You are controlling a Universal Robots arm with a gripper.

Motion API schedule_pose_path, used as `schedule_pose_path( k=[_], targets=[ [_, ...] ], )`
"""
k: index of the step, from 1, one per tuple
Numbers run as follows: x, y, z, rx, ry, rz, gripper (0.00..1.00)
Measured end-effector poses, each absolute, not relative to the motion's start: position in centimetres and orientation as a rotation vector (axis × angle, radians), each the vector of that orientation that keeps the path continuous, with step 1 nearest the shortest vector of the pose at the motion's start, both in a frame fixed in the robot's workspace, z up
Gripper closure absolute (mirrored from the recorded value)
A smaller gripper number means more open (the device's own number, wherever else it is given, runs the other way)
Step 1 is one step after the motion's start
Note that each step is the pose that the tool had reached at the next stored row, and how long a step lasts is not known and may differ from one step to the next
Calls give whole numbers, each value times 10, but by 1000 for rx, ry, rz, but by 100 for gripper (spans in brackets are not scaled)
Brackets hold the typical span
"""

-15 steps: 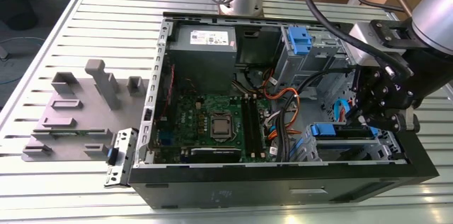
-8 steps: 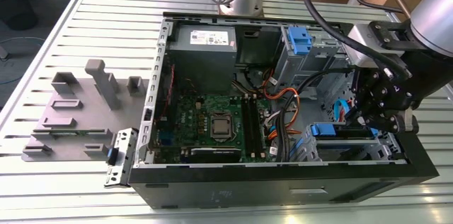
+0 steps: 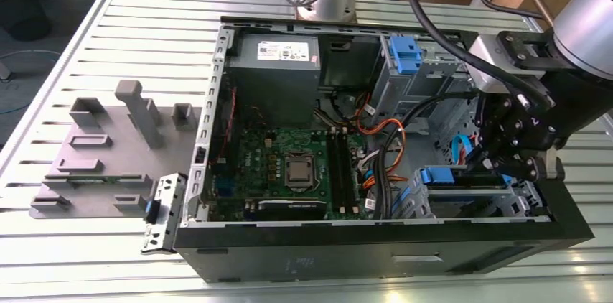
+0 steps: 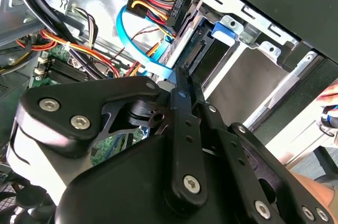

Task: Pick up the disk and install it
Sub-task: 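Insert the first disk wire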

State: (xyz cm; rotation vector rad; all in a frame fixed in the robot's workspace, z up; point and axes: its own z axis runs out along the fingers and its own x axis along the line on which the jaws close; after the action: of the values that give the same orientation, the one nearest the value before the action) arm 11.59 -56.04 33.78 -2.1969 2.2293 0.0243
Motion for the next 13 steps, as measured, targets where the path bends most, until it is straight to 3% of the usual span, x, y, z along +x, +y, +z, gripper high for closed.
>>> schedule_pose_path(
  k=[13],
  targets=[
    [116, -561, 336, -2197, 2229, 24, 84]
  ],
)
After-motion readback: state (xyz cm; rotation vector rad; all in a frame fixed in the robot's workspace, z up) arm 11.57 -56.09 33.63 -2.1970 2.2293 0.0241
